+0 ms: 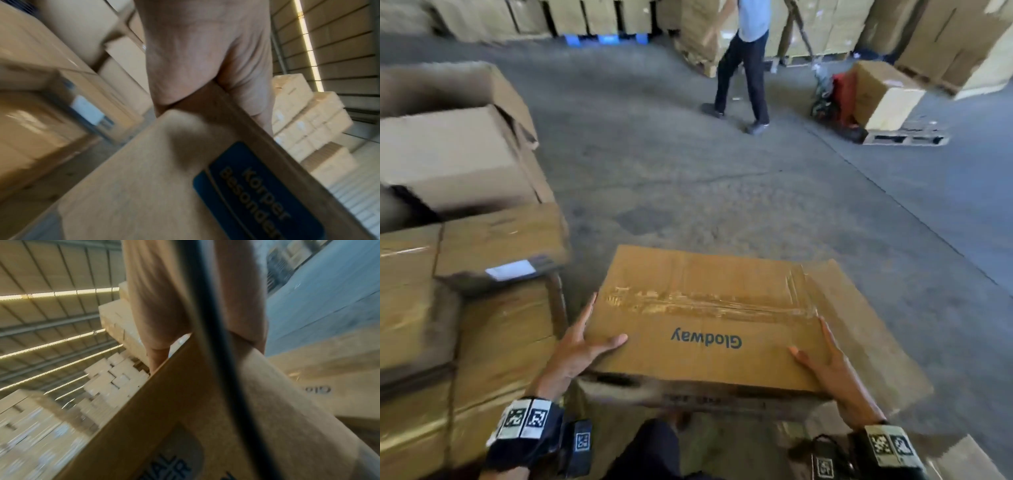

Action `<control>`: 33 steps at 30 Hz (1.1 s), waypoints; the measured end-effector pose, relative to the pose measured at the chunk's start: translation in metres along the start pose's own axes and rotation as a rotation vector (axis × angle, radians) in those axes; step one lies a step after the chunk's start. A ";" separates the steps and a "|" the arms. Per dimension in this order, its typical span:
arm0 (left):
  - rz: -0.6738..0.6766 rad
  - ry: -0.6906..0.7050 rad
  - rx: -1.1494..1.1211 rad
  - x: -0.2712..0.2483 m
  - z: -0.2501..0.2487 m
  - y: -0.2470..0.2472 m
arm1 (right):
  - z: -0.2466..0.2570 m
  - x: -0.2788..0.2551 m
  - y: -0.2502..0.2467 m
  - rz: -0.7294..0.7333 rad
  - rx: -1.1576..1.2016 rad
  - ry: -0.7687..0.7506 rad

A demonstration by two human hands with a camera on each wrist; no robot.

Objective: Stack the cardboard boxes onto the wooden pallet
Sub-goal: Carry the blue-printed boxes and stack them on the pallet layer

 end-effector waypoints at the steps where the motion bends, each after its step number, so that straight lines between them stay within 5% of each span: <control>1: -0.054 -0.041 0.000 -0.020 0.021 -0.019 | -0.005 -0.003 0.022 0.035 -0.033 0.002; 7: -0.252 -0.220 -0.044 -0.106 0.113 -0.107 | -0.015 -0.012 0.143 0.248 -0.162 0.007; 12: -0.333 -0.264 -0.023 -0.122 0.162 -0.168 | -0.008 -0.010 0.232 0.369 -0.264 -0.025; 20: -0.387 -0.193 -0.044 -0.105 0.205 -0.266 | 0.016 -0.011 0.357 0.489 -0.343 -0.030; 33: -0.302 -0.307 -0.006 -0.048 0.271 -0.399 | 0.019 0.002 0.504 0.456 -0.482 -0.013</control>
Point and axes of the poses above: each hand's wrist, its own x-axis towards the middle knuckle, its own y-axis out of the palm, z = x × y, the point moved 10 cm from there along x, towards the middle knuckle, and after that the axes turned 11 degrees about x, right-handed, at the moved point
